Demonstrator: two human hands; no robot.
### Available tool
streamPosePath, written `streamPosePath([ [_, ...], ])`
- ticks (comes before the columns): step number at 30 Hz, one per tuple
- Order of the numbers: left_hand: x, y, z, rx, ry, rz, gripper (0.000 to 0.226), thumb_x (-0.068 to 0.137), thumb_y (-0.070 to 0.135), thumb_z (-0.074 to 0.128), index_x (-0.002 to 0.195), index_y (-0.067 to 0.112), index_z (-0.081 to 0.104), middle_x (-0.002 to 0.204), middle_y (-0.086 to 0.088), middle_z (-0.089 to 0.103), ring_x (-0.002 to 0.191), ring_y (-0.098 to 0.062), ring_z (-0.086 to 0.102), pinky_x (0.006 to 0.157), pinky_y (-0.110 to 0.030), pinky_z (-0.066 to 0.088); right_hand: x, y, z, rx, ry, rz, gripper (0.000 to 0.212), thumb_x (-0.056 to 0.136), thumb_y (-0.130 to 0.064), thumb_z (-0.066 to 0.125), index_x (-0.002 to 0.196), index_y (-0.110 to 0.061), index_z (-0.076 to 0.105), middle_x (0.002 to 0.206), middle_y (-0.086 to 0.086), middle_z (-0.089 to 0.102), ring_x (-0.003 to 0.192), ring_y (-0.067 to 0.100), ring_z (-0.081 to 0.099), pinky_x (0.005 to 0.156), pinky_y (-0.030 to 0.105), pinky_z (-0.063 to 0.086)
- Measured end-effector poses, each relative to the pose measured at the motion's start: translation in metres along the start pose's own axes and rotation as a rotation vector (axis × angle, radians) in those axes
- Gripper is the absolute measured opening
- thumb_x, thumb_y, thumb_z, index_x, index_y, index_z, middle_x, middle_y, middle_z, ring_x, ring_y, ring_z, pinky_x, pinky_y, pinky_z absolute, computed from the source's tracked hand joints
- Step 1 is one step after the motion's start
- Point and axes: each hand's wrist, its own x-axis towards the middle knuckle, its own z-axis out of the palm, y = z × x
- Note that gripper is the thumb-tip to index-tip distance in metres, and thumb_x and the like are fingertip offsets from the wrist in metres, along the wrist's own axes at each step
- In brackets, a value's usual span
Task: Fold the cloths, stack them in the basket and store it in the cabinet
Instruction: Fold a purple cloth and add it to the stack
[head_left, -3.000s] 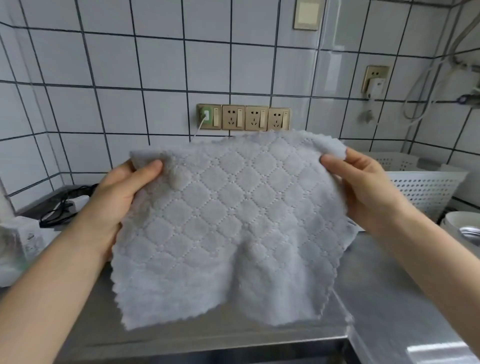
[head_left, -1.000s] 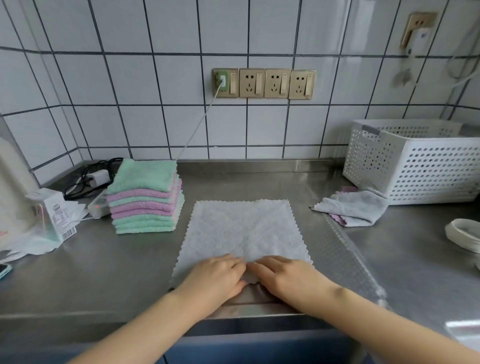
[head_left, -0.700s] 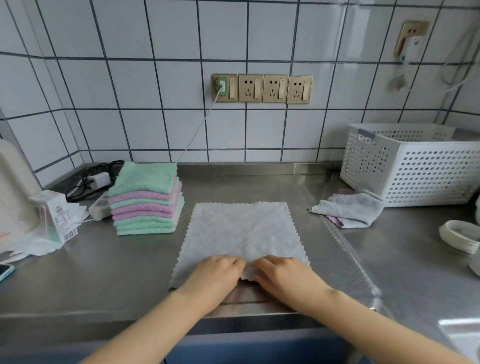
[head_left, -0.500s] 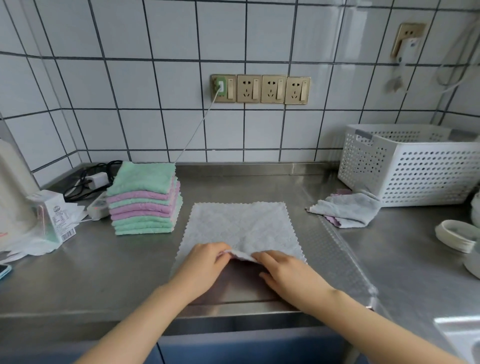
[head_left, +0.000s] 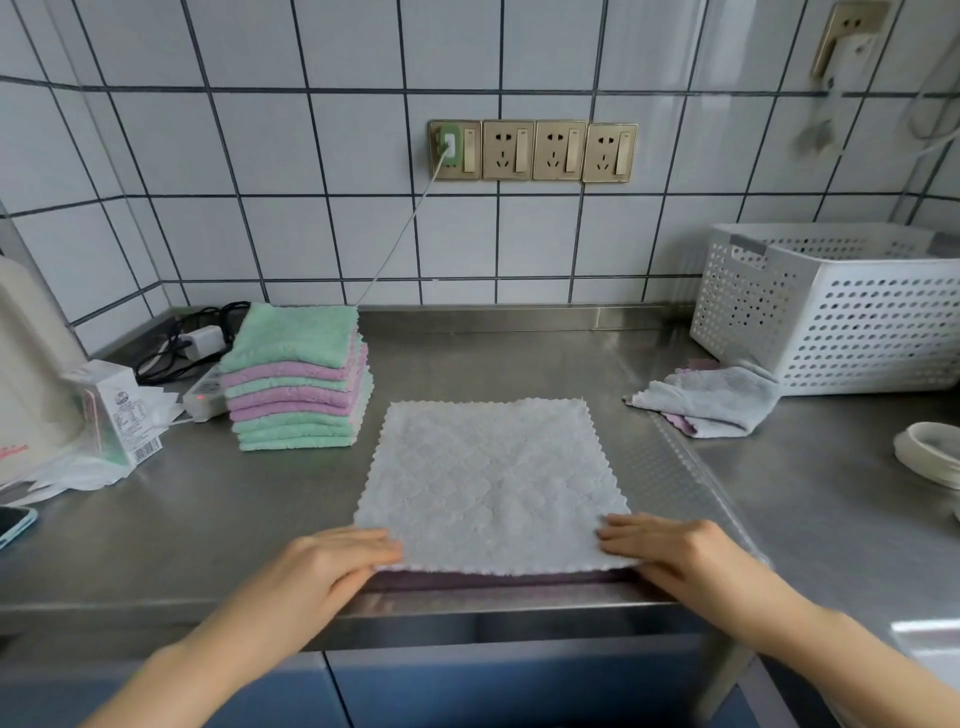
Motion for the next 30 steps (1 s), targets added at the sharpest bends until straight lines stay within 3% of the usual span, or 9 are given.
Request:
streamPosePath([
  [3,-0.003,-0.007,0.001,0.033,0.062,0.050,0.022,0.092,0.031,0.053,0.099,0.030,0.074,0.114,0.024,0.064,0.113,0.008,0.055,0.102,-0.012,0.036,-0.005,-0.002,-0.003,0.142,0.079,0.056,0.043,0.088,-0.058,0.049,0.105,-0.026,0.073,0.117,-0.030,0.061,0.118,-0.005,0.053,0.100,0.013,0.040],
  [6,0.005,-0.011,-0.008,-0.259,0.061,-0.198,0.029,0.083,0.003,0.069,0.085,0.031,0.075,0.109,0.026,0.067,0.112,0.007,0.057,0.099,-0.010,0.039,0.003,-0.008,-0.015,0.339,0.088,0.240,0.049,0.071,-0.076,0.054,0.094,-0.038,0.075,0.107,-0.025,0.068,0.104,-0.007,0.061,0.089,0.011,0.045],
  [9,0.032,-0.004,-0.027,-0.537,0.024,-0.320,0.025,0.083,-0.001,0.066,0.083,0.021,0.077,0.097,0.009,0.075,0.099,0.000,0.066,0.089,-0.012,0.046,0.027,-0.004,-0.028,0.508,0.277,0.341,0.055,0.069,-0.067,0.064,0.083,-0.014,0.075,0.082,0.002,0.074,0.073,0.007,0.056,0.069,0.026,0.042],
  [12,0.072,-0.013,-0.033,-0.548,0.208,-0.383,0.017,0.084,0.001,0.066,0.081,0.017,0.073,0.082,-0.009,0.073,0.073,-0.008,0.065,0.076,-0.029,0.049,0.067,0.003,-0.029,0.674,0.442,0.460,0.044,0.085,-0.037,0.066,0.072,0.004,0.062,0.066,0.004,0.050,0.067,0.012,0.043,0.066,0.031,0.035],
  [15,0.118,-0.025,-0.024,-0.541,0.372,-0.511,0.011,0.085,0.010,0.067,0.074,0.010,0.064,0.068,-0.012,0.067,0.064,-0.016,0.059,0.066,-0.034,0.048,0.114,0.025,-0.020,0.729,0.529,0.631,0.036,0.089,-0.029,0.064,0.065,-0.005,0.054,0.059,0.001,0.036,0.056,0.011,0.033,0.052,0.025,0.026],
  [17,0.142,-0.038,-0.009,-0.484,0.435,-0.571,0.030,0.083,0.010,0.068,0.060,0.010,0.048,0.053,-0.003,0.047,0.051,-0.014,0.041,0.052,-0.030,0.032,0.137,0.047,-0.008,0.680,0.546,0.746,0.035,0.088,-0.031,0.065,0.062,-0.013,0.051,0.055,0.000,0.034,0.051,0.012,0.029,0.046,0.022,0.022],
  [19,0.155,-0.055,0.009,-0.370,0.484,-0.618,0.033,0.079,0.010,0.066,0.058,0.006,0.042,0.052,-0.004,0.035,0.052,-0.015,0.030,0.052,-0.030,0.023,0.149,0.067,0.004,0.565,0.545,0.839,0.037,0.087,-0.026,0.066,0.056,-0.013,0.050,0.051,-0.002,0.040,0.048,0.011,0.032,0.046,0.024,0.027],
  [25,0.157,-0.076,0.037,-0.258,0.561,-0.669,0.027,0.081,0.008,0.065,0.057,0.004,0.053,0.050,-0.008,0.055,0.050,-0.027,0.047,0.049,-0.030,0.034,0.157,0.093,0.024,0.365,0.522,0.863,0.021,0.083,-0.017,0.062,0.065,-0.007,0.067,0.063,0.006,0.067,0.063,0.021,0.059,0.063,0.029,0.045],
  [30,0.159,-0.071,0.032,-0.243,0.600,-0.618,0.022,0.085,0.010,0.065,0.066,0.002,0.056,0.053,-0.007,0.056,0.049,-0.017,0.044,0.051,-0.026,0.035,0.157,0.094,0.020,0.471,0.520,0.862,0.021,0.083,-0.012,0.061,0.064,-0.013,0.067,0.054,0.001,0.060,0.053,0.019,0.052,0.053,0.027,0.041],
])
